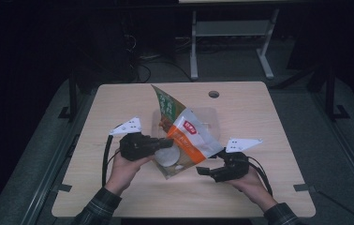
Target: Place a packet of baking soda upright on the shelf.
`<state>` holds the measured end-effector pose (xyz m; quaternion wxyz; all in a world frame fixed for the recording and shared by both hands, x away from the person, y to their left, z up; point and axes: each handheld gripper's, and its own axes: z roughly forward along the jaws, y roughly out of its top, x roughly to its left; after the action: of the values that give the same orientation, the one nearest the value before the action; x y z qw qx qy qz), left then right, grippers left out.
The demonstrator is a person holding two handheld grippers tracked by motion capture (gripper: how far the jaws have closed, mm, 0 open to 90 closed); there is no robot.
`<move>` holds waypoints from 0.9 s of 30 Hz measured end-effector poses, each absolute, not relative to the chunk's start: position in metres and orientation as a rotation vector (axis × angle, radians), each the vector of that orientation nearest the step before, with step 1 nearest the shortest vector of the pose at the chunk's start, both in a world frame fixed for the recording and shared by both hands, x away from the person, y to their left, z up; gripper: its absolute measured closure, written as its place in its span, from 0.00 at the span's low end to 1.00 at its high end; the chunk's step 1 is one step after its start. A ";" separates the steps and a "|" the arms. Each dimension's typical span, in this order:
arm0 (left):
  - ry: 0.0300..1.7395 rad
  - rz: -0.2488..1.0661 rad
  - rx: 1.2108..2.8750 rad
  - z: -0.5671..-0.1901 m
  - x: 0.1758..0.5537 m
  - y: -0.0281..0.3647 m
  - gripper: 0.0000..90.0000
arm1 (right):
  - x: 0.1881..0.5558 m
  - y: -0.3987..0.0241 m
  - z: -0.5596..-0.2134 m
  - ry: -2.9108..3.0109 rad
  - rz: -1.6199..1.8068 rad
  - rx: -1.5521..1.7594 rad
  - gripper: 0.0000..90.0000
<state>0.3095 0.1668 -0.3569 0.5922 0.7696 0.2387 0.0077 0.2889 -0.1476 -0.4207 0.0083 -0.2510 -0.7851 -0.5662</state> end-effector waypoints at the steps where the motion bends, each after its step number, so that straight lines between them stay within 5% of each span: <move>1: 0.555 0.002 1.782 -0.359 0.310 0.163 1.00 | 0.290 -0.147 -0.421 -2.443 -1.778 -0.779 0.39; 14: 0.558 -0.023 1.765 -0.366 0.311 0.155 1.00 | 0.293 -0.146 -0.417 -2.340 -1.866 -0.780 0.97; 27: 0.546 -0.012 1.844 -0.376 0.315 0.154 0.97 | 0.294 -0.157 -0.410 -2.327 -1.853 -0.740 1.00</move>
<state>0.3146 0.1538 -0.3761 0.5721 0.7864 0.2330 -0.0052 0.2940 -0.1566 -0.4103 0.0381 -0.2413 -0.7586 -0.6040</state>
